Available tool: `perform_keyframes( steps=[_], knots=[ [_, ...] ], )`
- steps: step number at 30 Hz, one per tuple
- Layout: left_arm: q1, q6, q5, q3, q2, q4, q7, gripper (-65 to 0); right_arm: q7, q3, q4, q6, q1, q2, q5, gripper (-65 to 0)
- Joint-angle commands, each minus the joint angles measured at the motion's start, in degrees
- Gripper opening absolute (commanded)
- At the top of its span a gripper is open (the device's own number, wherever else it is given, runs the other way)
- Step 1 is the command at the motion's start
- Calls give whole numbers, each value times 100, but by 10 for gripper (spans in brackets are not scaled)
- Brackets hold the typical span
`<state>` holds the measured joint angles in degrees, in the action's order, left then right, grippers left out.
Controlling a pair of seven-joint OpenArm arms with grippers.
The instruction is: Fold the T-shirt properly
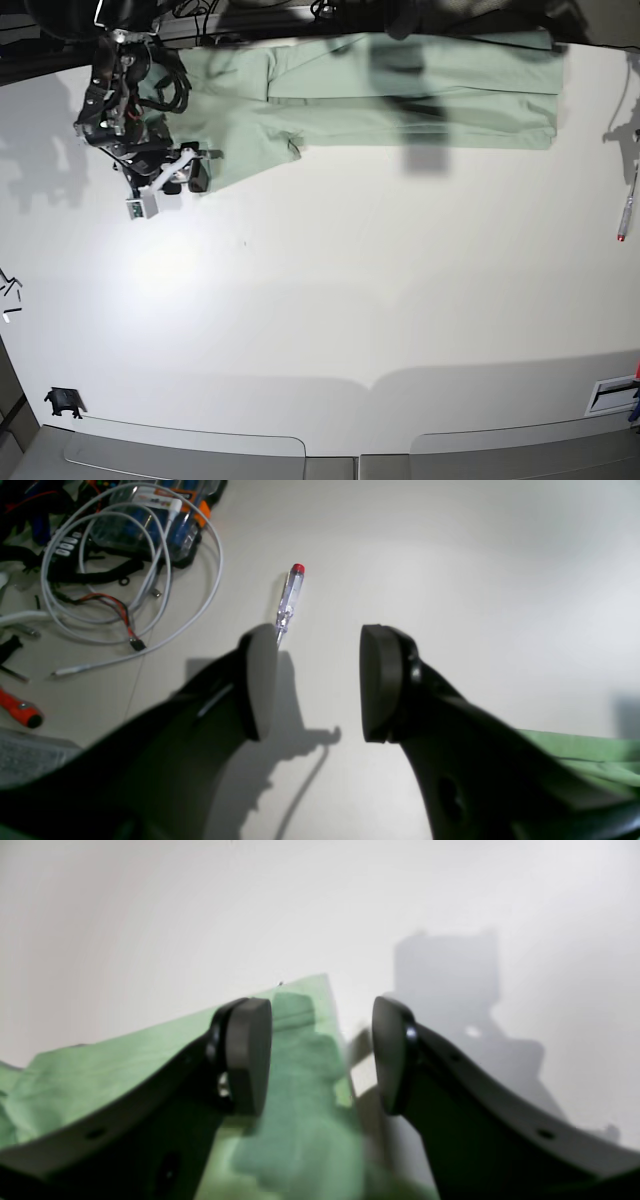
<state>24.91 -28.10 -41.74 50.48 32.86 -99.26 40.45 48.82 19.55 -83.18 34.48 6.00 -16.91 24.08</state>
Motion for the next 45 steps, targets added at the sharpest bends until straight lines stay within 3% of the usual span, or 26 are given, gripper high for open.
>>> perform_keyframes(
  steps=[1, 5, 7, 9, 10, 13, 16, 21, 24, 31, 36, 40, 43, 45],
  knots=[
    [-13, 4, -74, 57, 129, -90, -142, -398, -122, -24, -11, 0, -76, -66, 98, -347],
    [-13, 4, -74, 57, 129, -90, -142, -398, -2, -94, 149, 2, -74, 26, 98, -364],
    [-13, 2, -74, 57, 129, -90, -146, -398, 149, -92, 151, 2, -76, 22, 173, -460],
    [-13, 2, -74, 57, 129, -90, -146, -398, 223, -81, 149, 2, -76, 22, 208, -620],
    [-13, 2, -74, 57, 129, -90, -146, -398, 223, -83, 149, 2, -76, 24, 208, -650],
    [-13, 2, -74, 57, 129, -90, -146, -398, 380, -83, 136, 55, -76, 17, 551, -650],
    [-13, 2, -72, 57, 129, -90, -146, -398, 901, -83, 31, 552, -72, 24, 1488, -650],
    [-13, 4, 354, 57, 131, -90, -144, -398, 1853, -83, -570, 552, 179, 26, 3462, -650],
    [2, 4, 378, 57, 129, -87, -149, -398, 2221, -83, -1241, 552, 551, 42, 4094, -650],
    [2, 7, 238, 57, 129, -87, -151, -398, 3036, -83, -2223, 552, 1386, 518, 5128, -650],
    [0, 4, 70, 57, 127, -85, -151, -398, 3042, -83, -2221, 552, 1670, 984, 5036, -650],
    [2, 4, 74, 57, 127, -85, -127, -398, 3093, -83, -2221, 552, 1672, 1071, 4942, -650],
    [2, 4, 74, 57, 127, -85, -96, -398, 3086, -83, -2221, 552, 1672, 1071, 4951, -430],
    [2, 7, 70, 57, 127, -85, -15, -398, 3086, -81, -2221, 552, 1672, 1064, 5064, -388]
  ],
)
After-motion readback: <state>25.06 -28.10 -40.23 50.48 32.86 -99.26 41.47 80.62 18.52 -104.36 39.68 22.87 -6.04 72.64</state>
